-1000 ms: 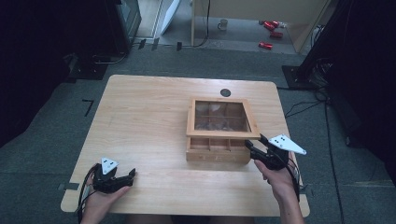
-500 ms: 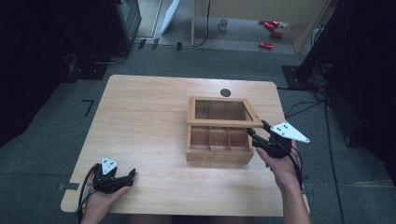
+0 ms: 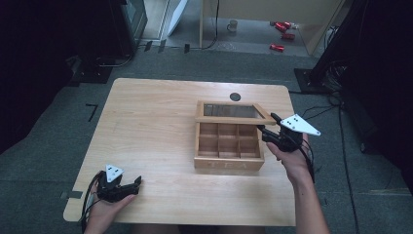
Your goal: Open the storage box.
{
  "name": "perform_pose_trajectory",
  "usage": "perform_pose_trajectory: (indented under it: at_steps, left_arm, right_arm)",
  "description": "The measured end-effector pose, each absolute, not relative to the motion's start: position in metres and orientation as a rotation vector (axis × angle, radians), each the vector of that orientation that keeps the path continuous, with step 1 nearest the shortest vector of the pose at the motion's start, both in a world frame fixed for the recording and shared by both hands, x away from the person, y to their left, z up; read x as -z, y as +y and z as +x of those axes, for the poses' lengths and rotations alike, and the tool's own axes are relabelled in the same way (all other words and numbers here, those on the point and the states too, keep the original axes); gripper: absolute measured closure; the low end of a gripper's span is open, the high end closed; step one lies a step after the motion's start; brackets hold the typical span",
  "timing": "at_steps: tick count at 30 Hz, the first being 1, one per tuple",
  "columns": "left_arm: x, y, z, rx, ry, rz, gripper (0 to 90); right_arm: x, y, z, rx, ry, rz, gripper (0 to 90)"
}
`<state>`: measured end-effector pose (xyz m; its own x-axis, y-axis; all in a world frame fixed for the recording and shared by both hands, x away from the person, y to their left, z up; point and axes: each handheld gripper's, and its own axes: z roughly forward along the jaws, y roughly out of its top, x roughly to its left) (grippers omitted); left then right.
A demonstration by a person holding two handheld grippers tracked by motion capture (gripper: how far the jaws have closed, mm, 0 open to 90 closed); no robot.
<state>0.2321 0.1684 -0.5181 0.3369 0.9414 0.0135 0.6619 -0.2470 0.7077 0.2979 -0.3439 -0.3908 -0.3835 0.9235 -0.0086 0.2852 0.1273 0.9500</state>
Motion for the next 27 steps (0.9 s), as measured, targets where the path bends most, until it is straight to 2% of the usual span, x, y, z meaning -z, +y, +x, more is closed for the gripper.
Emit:
perform_pose_trajectory:
  at_steps: [9, 18, 19, 27]
  left_arm:
    - [0.518, 0.168, 0.232, -0.596, 1.401, 1.995, 14.1]
    - [0.518, 0.168, 0.232, -0.592, 1.403, 1.996, 14.1]
    - [0.518, 0.168, 0.232, -0.592, 1.403, 1.995, 14.1]
    - [0.518, 0.168, 0.232, -0.593, 1.402, 1.995, 14.3]
  right_arm:
    - [0.39, -0.354, 0.31, -1.322, 1.799, 1.073, 42.5]
    - [0.39, -0.359, 0.318, -1.319, 1.788, 1.077, 54.1]
    - [0.391, -0.36, 0.32, -1.319, 1.773, 1.09, 58.3]
    - [0.389, -0.361, 0.323, -1.32, 1.752, 1.087, 60.7]
